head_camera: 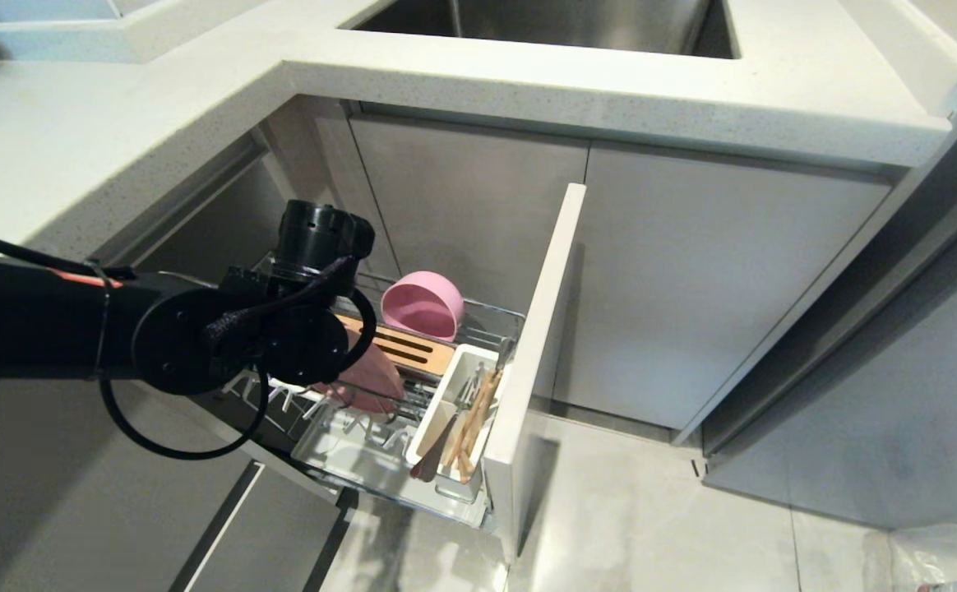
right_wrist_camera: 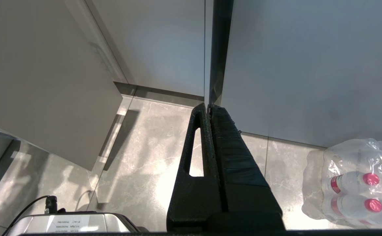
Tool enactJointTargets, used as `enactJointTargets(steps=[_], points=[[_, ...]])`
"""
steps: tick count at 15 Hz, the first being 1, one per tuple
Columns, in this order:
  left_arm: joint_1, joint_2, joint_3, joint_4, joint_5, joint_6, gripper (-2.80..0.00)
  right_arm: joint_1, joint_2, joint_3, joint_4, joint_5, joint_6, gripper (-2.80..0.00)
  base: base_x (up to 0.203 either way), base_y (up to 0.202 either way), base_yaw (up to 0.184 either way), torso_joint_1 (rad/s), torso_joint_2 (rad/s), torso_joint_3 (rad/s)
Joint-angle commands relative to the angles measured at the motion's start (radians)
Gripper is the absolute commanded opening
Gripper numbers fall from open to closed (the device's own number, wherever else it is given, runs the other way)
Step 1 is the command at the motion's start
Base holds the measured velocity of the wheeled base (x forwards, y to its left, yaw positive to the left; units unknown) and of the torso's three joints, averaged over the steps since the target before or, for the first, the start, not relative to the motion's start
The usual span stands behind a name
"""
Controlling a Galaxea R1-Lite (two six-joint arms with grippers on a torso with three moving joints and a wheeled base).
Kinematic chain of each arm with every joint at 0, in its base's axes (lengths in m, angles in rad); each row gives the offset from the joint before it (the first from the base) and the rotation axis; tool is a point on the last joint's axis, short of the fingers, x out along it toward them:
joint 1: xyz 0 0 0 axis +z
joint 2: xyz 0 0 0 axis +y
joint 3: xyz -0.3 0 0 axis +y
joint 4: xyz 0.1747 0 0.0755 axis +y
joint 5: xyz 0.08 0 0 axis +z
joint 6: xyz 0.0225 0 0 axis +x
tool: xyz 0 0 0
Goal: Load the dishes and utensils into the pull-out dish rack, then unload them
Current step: Pick up the plate and place it in the cupboard
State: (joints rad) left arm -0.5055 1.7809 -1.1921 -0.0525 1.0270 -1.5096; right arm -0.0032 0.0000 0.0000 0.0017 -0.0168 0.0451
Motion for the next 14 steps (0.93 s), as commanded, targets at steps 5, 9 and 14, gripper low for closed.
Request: enactJointTargets(steps=[5,9,14], points=[[0.0,-0.01,-0.002,0.0,0.008,-0.003,-2.8,0.0,0.0,0.002,0.0,0.0,0.0,-2.8,0.0,0.0,0.0,0.0,0.0,0.0],[-0.002,-0.017,-0.012,0.026,0.007,-0.006,-2.8,0.0,0.0,0.002,0.0,0.0,0.001,-2.8,0.0,0.0,0.0,0.0,0.0,0.0],[-0.002,-0.018,-0.014,0.032,0.011,-0.003,0.0,0.0,0.0,0.002,0.0,0.0,-0.001,-2.8,0.0,0.0,0.0,0.0,0.0,0.0]])
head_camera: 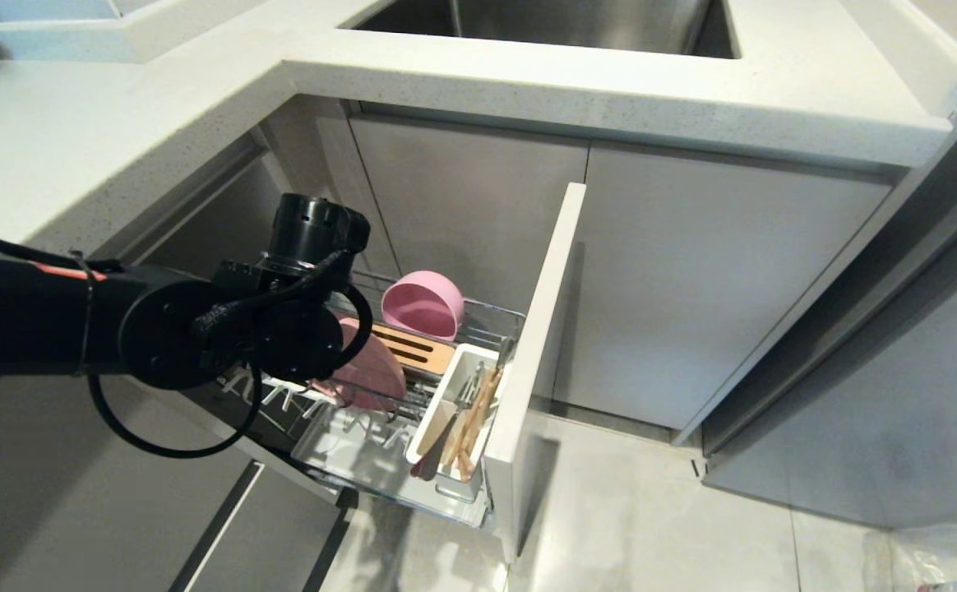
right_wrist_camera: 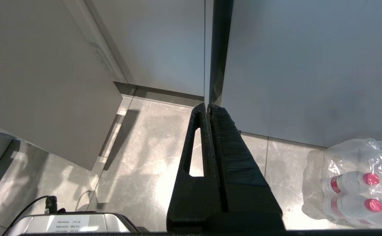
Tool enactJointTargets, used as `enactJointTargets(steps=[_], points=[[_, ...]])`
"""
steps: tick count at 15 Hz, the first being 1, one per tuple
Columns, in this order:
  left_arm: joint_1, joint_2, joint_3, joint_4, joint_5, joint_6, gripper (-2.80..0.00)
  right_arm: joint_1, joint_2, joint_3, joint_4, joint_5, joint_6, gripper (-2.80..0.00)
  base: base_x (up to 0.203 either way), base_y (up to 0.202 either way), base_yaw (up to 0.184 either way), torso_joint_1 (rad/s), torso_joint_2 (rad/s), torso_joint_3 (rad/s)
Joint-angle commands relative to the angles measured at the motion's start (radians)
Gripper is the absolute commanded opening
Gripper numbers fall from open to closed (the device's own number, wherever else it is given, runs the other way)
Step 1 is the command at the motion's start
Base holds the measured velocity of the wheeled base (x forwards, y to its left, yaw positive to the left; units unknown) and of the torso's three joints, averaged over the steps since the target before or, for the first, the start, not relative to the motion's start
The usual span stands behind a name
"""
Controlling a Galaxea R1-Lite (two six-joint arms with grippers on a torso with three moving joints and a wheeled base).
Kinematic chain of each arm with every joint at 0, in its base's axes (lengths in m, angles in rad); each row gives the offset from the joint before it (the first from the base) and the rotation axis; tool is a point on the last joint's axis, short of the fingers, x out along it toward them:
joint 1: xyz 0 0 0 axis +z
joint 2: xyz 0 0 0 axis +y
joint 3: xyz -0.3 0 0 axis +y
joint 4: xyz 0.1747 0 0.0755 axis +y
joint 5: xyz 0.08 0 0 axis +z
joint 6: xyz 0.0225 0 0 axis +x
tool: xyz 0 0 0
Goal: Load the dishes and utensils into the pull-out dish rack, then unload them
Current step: Pick up the plate and place it in the cupboard
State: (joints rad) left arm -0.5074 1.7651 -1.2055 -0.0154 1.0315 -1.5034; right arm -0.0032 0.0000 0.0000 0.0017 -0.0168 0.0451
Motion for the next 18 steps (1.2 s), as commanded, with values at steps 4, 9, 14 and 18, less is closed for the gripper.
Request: enactJointTargets(steps=[4,9,14,18], points=[[-0.008,-0.026,-0.002,0.062,0.004,-0.013,0.0,0.0,0.0,0.002,0.0,0.0,-0.001,-2.8,0.0,0.0,0.0,0.0,0.0,0.0],[-0.069,-0.154,-0.011,0.163,-0.021,-0.012,0.0,0.0,0.0,0.002,0.0,0.0,0.001,-2.8,0.0,0.0,0.0,0.0,0.0,0.0],[-0.131,-0.285,-0.026,0.195,-0.072,0.025,-2.8,0.0,0.0,0.002,0.0,0.0,0.0,-2.8,0.0,0.0,0.0,0.0,0.0,0.0],[-0.252,-0.352,-0.133,0.202,-0.173,0.299,-2.8,0.0,0.0,0.002,0.0,0.0,0.0,-2.8,0.0,0.0,0.0,0.0,0.0,0.0]])
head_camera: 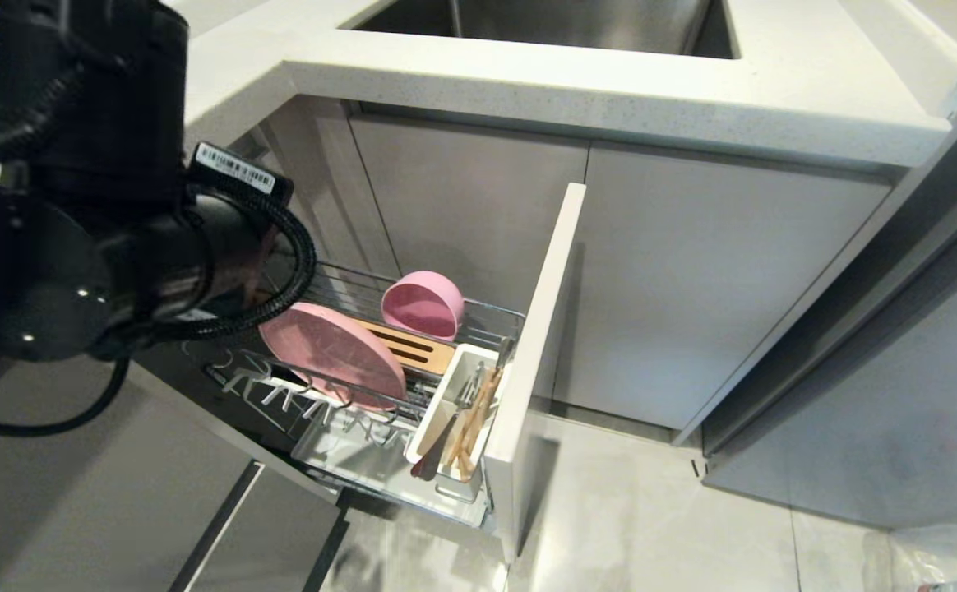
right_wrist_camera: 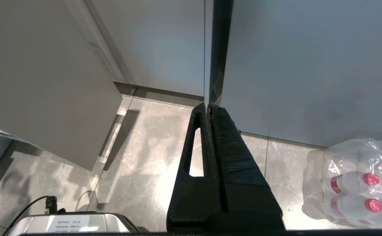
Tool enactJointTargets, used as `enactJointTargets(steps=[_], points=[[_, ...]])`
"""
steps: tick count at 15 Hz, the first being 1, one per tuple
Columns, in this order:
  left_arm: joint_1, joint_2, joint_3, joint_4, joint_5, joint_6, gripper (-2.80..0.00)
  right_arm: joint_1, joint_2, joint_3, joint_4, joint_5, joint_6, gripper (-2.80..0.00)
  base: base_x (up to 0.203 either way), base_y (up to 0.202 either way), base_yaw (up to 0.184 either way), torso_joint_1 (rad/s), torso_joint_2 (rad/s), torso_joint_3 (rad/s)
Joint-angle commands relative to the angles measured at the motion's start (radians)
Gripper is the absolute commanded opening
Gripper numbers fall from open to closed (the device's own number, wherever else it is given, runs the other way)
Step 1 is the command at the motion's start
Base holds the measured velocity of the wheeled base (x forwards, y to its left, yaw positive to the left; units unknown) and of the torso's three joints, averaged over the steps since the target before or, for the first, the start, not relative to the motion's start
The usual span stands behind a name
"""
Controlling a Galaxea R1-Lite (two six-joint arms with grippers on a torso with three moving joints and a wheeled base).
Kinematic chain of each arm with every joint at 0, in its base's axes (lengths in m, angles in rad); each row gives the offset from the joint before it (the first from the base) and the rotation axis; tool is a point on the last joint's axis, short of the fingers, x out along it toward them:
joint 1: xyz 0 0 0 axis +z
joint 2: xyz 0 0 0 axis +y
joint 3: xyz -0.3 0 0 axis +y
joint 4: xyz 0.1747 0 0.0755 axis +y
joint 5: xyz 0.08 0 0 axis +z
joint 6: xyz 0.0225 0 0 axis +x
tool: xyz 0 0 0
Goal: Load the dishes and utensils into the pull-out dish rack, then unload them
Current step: Pick up the plate and place it in the cupboard, then take the plate out of the cupboard
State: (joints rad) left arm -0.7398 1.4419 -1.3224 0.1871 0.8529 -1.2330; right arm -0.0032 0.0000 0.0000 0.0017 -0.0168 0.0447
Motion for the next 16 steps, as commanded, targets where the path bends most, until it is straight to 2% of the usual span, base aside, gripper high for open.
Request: enactJointTargets(steps=[1,3,5,6,8,9,10,11,13,14,16], points=[[-0.053,-0.034,-0.064,-0.005,-0.012,0.119,-2.8,0.0,0.0,0.002,0.0,0.0,0.001,-2.8,0.0,0.0,0.0,0.0,0.0,0.0],[-0.11,-0.031,-0.165,-0.049,-0.022,0.245,-2.8,0.0,0.0,0.002,0.0,0.0,0.001,-2.8,0.0,0.0,0.0,0.0,0.0,0.0],[-0.137,-0.029,-0.235,-0.199,-0.028,0.387,-2.8,0.0,0.0,0.002,0.0,0.0,0.001,-2.8,0.0,0.0,0.0,0.0,0.0,0.0],[-0.14,-0.043,-0.255,-0.256,-0.036,0.433,-2.8,0.0,0.0,0.002,0.0,0.0,0.0,-2.8,0.0,0.0,0.0,0.0,0.0,0.0],[-0.137,-0.068,-0.264,-0.271,-0.048,0.465,-2.8,0.0,0.0,0.002,0.0,0.0,0.001,-2.8,0.0,0.0,0.0,0.0,0.0,0.0],[-0.129,-0.083,-0.262,-0.229,-0.059,0.516,-2.8,0.0,0.0,0.002,0.0,0.0,0.001,-2.8,0.0,0.0,0.0,0.0,0.0,0.0],[-0.106,-0.103,-0.262,-0.114,-0.086,0.576,-2.8,0.0,0.0,0.002,0.0,0.0,0.0,-2.8,0.0,0.0,0.0,0.0,0.0,0.0],[-0.074,-0.134,-0.267,0.009,-0.131,0.606,-2.8,0.0,0.0,0.002,0.0,0.0,0.001,-2.8,0.0,0.0,0.0,0.0,0.0,0.0],[-0.004,-0.224,-0.312,0.237,-0.311,0.644,-2.8,0.0,0.0,0.002,0.0,0.0,0.0,-2.8,0.0,0.0,0.0,0.0,0.0,0.0],[0.036,-0.266,-0.33,0.313,-0.384,0.691,-2.8,0.0,0.0,0.002,0.0,0.0,0.001,-2.8,0.0,0.0,0.0,0.0,0.0,0.0],[0.123,-0.348,-0.33,0.391,-0.495,0.888,-2.8,0.0,0.0,0.002,0.0,0.0,0.001,-2.8,0.0,0.0,0.0,0.0,0.0,0.0]])
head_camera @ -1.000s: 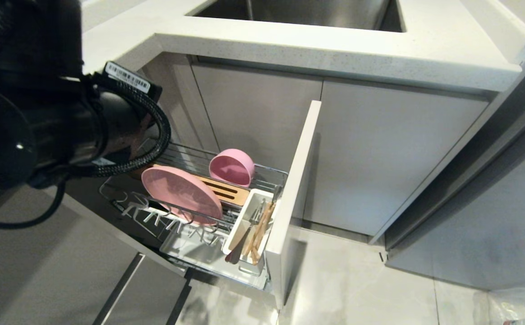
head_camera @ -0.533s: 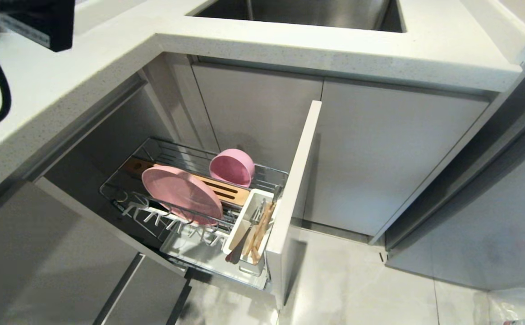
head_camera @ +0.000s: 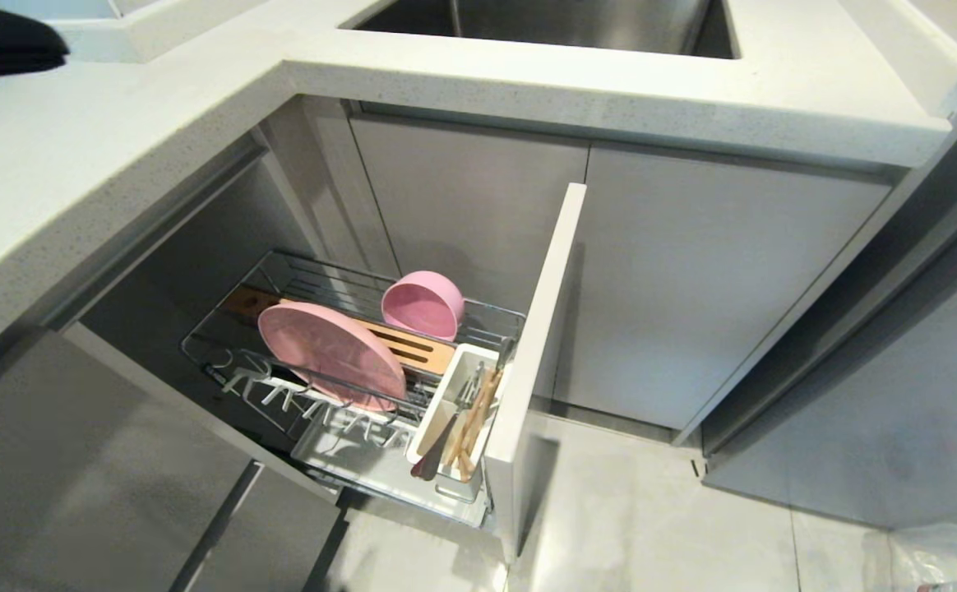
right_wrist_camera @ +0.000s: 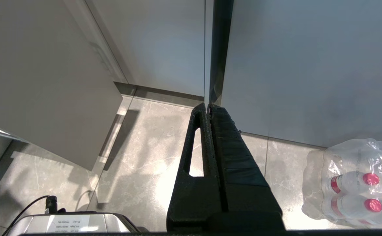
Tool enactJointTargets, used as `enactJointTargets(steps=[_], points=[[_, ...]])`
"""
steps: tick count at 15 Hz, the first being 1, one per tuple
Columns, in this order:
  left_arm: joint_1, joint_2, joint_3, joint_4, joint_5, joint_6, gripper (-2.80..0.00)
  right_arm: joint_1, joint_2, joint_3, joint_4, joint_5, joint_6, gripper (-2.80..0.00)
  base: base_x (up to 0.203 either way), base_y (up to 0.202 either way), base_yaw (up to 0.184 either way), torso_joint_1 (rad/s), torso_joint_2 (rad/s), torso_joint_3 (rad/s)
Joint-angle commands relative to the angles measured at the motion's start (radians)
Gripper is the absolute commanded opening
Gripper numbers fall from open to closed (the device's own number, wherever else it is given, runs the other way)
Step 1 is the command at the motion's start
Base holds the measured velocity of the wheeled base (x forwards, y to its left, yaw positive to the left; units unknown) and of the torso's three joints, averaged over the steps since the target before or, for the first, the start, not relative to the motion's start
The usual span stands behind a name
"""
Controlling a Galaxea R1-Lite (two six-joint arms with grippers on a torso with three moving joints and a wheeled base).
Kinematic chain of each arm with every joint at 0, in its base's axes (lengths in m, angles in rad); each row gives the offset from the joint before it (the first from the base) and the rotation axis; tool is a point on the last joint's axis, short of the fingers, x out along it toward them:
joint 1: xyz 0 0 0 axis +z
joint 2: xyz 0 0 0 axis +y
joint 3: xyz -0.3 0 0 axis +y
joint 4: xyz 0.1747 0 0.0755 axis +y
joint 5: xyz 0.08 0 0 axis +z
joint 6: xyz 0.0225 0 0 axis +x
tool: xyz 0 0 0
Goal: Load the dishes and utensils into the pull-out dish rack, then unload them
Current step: Take the plate out of the cupboard
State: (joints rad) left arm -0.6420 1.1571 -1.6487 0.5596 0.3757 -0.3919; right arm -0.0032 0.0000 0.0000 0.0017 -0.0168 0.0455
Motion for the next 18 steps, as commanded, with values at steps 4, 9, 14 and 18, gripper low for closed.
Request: enactJointTargets(steps=[4,9,14,18], points=[[0.238,-0.247,0.068,0.041,-0.262,0.237,-2.8,0.0,0.0,0.002,0.0,0.0,-0.001,-2.8,0.0,0.0,0.0,0.0,0.0,0.0],[0.448,-0.533,0.305,0.043,-0.36,0.356,-2.8,0.0,0.0,0.002,0.0,0.0,0.0,-2.8,0.0,0.0,0.0,0.0,0.0,0.0],[0.547,-0.868,0.643,0.01,-0.372,0.373,-2.8,0.0,0.0,0.002,0.0,0.0,-0.001,-2.8,0.0,0.0,0.0,0.0,0.0,0.0],[0.625,-1.015,0.854,0.007,-0.487,0.403,-2.8,0.0,0.0,0.002,0.0,0.0,0.0,-2.8,0.0,0.0,0.0,0.0,0.0,0.0]])
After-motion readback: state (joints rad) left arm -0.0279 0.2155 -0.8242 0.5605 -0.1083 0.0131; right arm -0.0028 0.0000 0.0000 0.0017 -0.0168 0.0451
